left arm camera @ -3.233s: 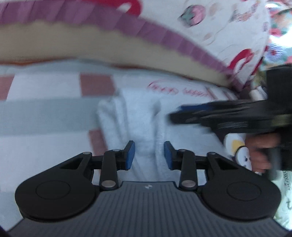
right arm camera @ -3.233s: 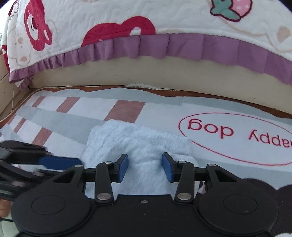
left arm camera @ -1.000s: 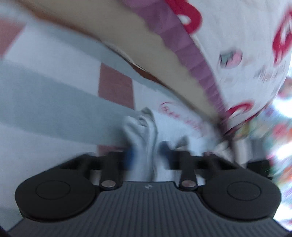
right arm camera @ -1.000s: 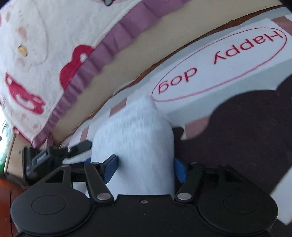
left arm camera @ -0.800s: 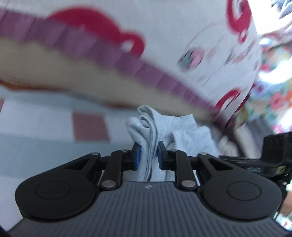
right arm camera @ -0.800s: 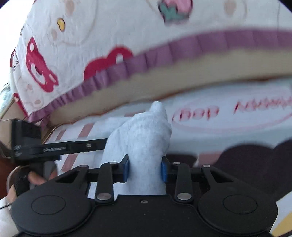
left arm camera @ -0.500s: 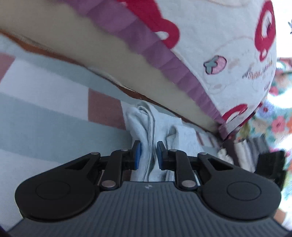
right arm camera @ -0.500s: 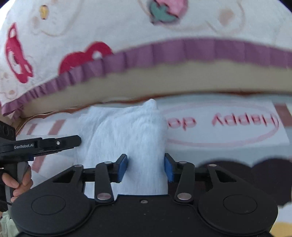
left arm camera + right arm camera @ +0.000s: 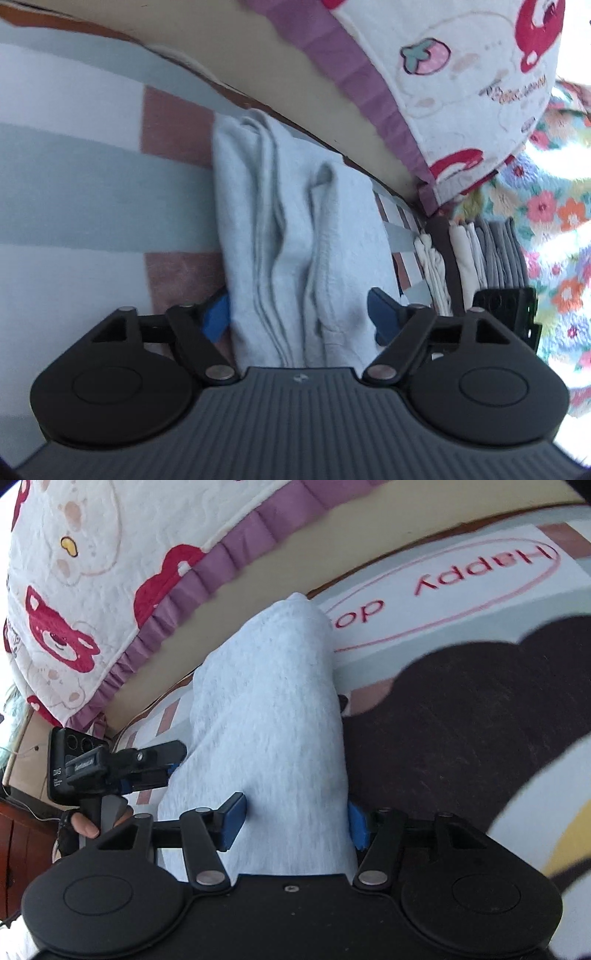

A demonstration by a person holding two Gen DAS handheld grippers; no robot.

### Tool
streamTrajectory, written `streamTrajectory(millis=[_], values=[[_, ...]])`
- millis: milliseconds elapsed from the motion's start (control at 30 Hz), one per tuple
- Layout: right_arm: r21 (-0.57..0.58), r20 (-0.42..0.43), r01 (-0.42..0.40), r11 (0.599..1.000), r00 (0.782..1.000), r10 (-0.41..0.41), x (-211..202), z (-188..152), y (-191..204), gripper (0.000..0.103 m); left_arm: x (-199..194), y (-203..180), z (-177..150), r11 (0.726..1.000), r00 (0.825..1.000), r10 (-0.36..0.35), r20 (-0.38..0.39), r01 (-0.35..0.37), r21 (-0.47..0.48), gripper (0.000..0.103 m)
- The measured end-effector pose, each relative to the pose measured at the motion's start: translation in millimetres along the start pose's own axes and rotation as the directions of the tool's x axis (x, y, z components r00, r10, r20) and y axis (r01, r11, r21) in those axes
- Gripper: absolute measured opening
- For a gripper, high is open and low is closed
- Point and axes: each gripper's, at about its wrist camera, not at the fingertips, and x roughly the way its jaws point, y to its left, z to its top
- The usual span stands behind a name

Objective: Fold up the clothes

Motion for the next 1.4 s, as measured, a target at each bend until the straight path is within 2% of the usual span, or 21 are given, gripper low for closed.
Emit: streamTrajectory(millis=[33,67,100,133,167,200,233,267,433,567,700,833,967,1067,1133,1167,1267,1400], values=[[-0.006,0.008,0.002,1.0,1.0,-0.002,3.1,2.5,2.1,0.067,1.9,-1.1,-0.7,1.0,1.0,0.005,-0.013,-0.005,0.005,0.077],[-0.01,0.017,0.004,1.0,1.0,-0.004,6.3,4.8,4.1,0.067,3.7,-2.3,-1.3,1.0,1.0,0.009,-0.026,-0.009,0.01,0.064],[-0.029,0.025,0.017,0.999,1.0,-0.016,8.2,6.2,7.3,0.067,5.5,-3.5,-2.0,1.0,0.999,0.015,-0.038,-0.014,0.016,0.044],[-0.052,0.033,0.033,0.998,0.999,-0.031,9.6,7.2,10.8,0.064,6.9,-10.4,-4.3,0.994,0.997,0.064,-0.033,-0.061,0.088,0.038],[-0.085,0.045,0.054,0.995,0.998,-0.05,7.4,7.0,18.8,0.055,7.1,-19.4,-7.2,0.985,0.996,0.085,-0.024,-0.08,0.151,0.029],[-0.12,0.06,0.077,0.99,0.996,-0.07,4.0,6.6,28.2,0.051,7.3,-28.5,-10.1,0.972,0.994,0.105,-0.014,-0.1,0.213,0.023],[-0.155,0.075,0.1,0.983,0.993,-0.089,0.6,6.1,37.6,0.041,7.4,-37.5,-13.0,0.955,0.992,0.124,-0.002,-0.118,0.273,0.021],[-0.189,0.091,0.123,0.974,0.99,-0.107,-2.8,5.6,47.0,0.036,4.6,-42.4,-13.4,0.949,0.993,0.117,0.01,-0.114,0.293,0.019],[-0.345,0.183,0.241,0.907,0.965,-0.187,-22.5,3.2,95.2,0.032,-15.7,-61.0,-9.8,0.936,0.995,0.034,0.09,-0.063,0.345,0.019],[-0.407,0.258,0.304,0.862,0.943,-0.21,-53.1,5.1,131.0,0.031,-37.8,-83.1,-9.7,0.926,0.988,-0.038,0.149,-0.022,0.376,0.019],[-0.423,0.288,0.333,0.842,0.931,-0.224,-89.6,5.1,151.5,0.031,-57.1,-112.5,-27.3,0.901,0.979,-0.075,0.188,-0.015,0.434,0.018],[-0.441,0.301,0.333,0.834,0.93,-0.212,-124.6,-7.6,160.9,0.031,-76.4,-141.9,-45.0,0.871,0.968,-0.114,0.224,-0.012,0.491,0.018],[-0.469,0.306,0.327,0.821,0.932,-0.196,-148.9,-27.1,166.8,0.031,-89.2,-159.6,-62.3,0.86,0.958,-0.137,0.252,-0.012,0.509,0.018],[-0.471,0.308,0.314,0.824,0.934,-0.18,-159.4,-35.7,165.8,0.031,-91.4,-169.5,-71.2,0.862,0.958,-0.12,0.259,-0.029,0.506,0.018],[-0.478,0.298,0.302,0.825,0.939,-0.171,-164.6,-39.5,163.5,0.031,-90.1,-184.7,-78.4,0.836,0.968,-0.041,0.249,-0.103,0.539,0.018],[-0.484,0.293,0.291,0.825,0.943,-0.16,-166.7,-41.9,161.7,0.031,-91.5,-191.7,-82.2,0.833,0.967,-0.016,0.256,-0.129,0.539,0.018],[-0.475,0.299,0.265,0.839,0.946,-0.129,-170.5,-50.6,155.0,0.031,-94.0,-199.6,-90.7,0.874,0.962,-0.024,0.273,-0.112,0.472,0.019],[-0.457,0.32,0.248,0.854,0.942,-0.102,-181.4,-60.2,142.8,0.031,-85.0,-219.6,-102.2,0.851,0.959,0.017,0.284,-0.163,0.5,0.019]])
